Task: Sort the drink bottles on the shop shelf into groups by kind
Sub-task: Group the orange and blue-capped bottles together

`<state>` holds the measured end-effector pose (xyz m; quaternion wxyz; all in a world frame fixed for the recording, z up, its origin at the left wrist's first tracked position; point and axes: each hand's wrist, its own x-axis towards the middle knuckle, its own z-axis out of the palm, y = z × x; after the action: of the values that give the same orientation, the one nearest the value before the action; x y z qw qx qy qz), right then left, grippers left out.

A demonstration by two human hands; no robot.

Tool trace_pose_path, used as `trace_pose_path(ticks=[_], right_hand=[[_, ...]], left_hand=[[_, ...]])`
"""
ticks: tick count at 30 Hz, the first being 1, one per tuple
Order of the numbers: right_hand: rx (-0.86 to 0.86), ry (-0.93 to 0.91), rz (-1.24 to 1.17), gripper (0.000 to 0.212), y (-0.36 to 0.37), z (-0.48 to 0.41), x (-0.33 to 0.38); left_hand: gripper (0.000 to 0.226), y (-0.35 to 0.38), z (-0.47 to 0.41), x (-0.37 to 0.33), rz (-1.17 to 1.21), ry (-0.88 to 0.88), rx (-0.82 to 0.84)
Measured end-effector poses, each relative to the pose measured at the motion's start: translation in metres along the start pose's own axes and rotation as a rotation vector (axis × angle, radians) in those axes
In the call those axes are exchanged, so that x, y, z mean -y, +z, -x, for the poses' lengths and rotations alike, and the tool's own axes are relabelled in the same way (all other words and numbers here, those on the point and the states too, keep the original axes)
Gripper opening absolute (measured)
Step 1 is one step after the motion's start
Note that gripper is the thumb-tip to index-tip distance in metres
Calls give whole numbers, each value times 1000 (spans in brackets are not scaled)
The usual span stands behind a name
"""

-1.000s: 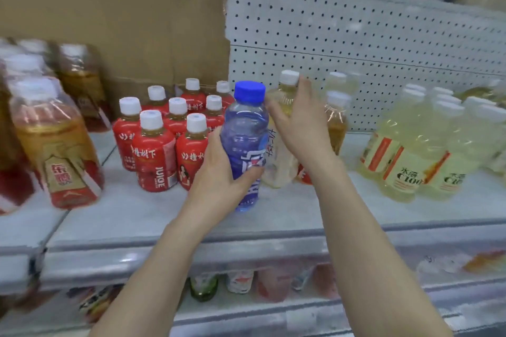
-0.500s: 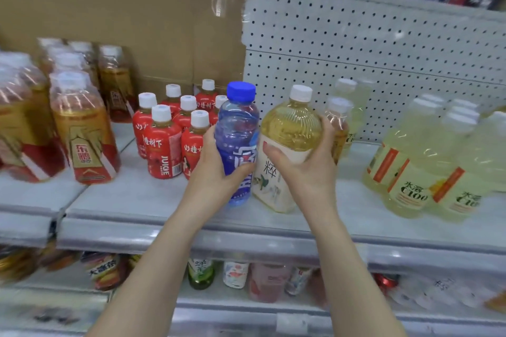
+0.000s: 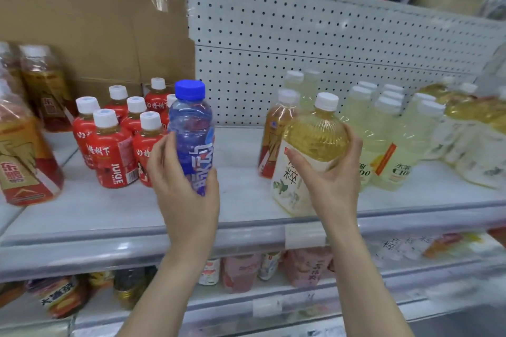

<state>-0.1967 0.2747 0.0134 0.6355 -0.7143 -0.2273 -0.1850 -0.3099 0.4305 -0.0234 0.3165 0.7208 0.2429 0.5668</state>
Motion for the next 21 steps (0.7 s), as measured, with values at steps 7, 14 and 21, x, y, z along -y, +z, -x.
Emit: trace_pose_path(ticks=[7,14,21], right_hand=[[-134,-25,-15,84,-33,-5,2],[-177,-21,55,84,-63,-4,-1],[-281,0,76,79,-122,-5,-13]], left_hand=[[64,44,11,-32,54,160,138],[87,128,-27,-30,72,-200,646],[65,133,-20,-38,201,-272,608]])
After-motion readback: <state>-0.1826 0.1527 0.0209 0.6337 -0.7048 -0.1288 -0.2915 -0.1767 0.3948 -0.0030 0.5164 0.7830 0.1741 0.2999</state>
